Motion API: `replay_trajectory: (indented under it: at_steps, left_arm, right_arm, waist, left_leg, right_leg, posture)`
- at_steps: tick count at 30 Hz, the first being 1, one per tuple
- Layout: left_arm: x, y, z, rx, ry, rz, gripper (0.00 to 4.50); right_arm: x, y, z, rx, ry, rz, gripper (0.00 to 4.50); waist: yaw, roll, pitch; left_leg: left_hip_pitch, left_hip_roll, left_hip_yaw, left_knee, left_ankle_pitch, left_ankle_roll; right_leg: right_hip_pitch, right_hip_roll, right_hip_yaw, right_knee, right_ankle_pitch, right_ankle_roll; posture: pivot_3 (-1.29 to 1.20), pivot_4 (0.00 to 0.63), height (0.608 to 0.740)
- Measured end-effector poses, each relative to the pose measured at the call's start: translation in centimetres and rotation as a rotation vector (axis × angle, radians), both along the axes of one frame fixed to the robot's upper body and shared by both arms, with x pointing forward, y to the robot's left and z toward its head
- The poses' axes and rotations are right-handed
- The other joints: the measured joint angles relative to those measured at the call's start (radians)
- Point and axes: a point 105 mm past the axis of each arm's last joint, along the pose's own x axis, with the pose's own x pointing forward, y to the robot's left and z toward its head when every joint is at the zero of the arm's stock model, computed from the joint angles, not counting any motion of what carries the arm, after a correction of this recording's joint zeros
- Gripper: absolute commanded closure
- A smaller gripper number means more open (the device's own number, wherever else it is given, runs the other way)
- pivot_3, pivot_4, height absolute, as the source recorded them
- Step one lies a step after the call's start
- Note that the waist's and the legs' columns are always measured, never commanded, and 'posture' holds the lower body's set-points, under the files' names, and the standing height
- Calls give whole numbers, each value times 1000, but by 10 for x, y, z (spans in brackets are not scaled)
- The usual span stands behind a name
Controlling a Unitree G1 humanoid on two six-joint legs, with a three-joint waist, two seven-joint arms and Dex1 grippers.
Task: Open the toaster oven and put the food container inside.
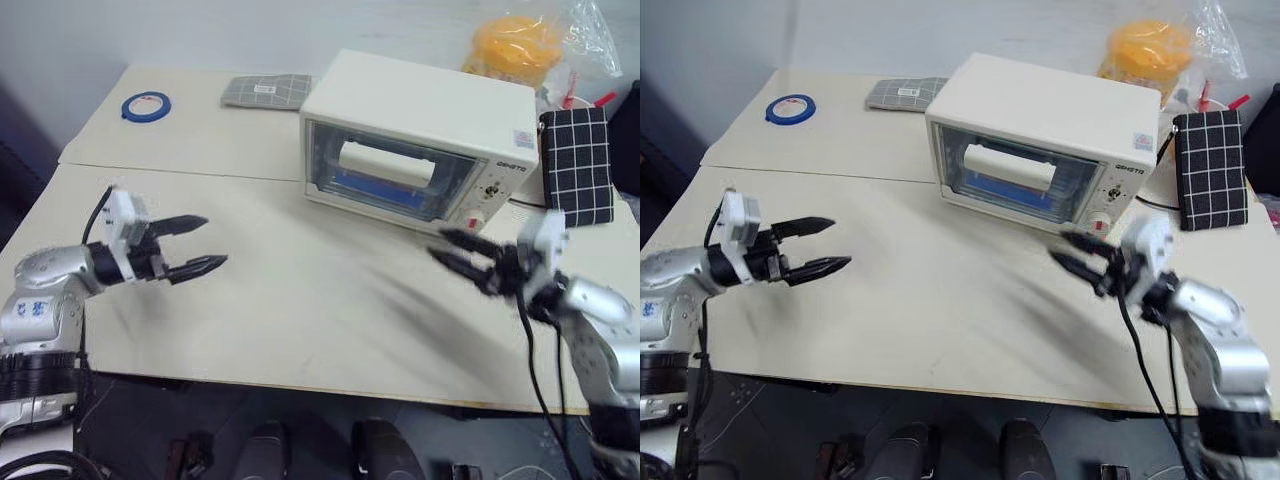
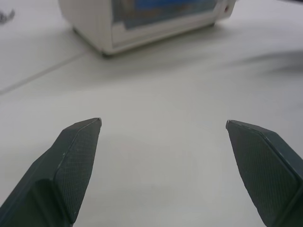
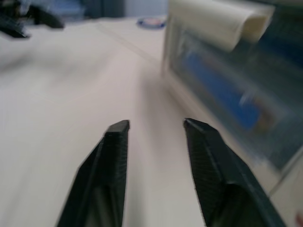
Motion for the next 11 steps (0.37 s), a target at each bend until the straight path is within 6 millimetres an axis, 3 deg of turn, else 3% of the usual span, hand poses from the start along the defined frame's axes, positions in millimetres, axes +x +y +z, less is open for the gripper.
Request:
replay_trajectory:
  at_steps: [4, 7, 11]
  left_arm:
    - [-14, 10, -17, 79, -48, 22, 0]
    - [-21, 15, -18, 101, -84, 47, 0]
    - [-28, 8, -19, 101, -97, 34, 0]
  right_arm:
    - [-24, 0, -19, -115, -68, 43, 56]
    - [-32, 2, -26, -93, -50, 52, 22]
    - [-33, 9, -26, -35, -20, 77, 22]
  waist:
    - [2, -1, 0]
    - [4, -1, 0]
    - [5, -1, 0]
  left_leg:
    - [3, 0, 1, 2, 0, 2]
    - [4, 0, 0, 1, 0, 2]
    - [4, 0, 0, 1, 0, 1]
  right_leg:
    - [1, -1, 2, -1, 0, 1]
    - [2, -5, 2, 0, 0, 0]
    - [2, -6, 1, -2, 0, 0]
  posture:
    - [0, 150, 740]
    - [0, 150, 740]
    - [0, 150, 740]
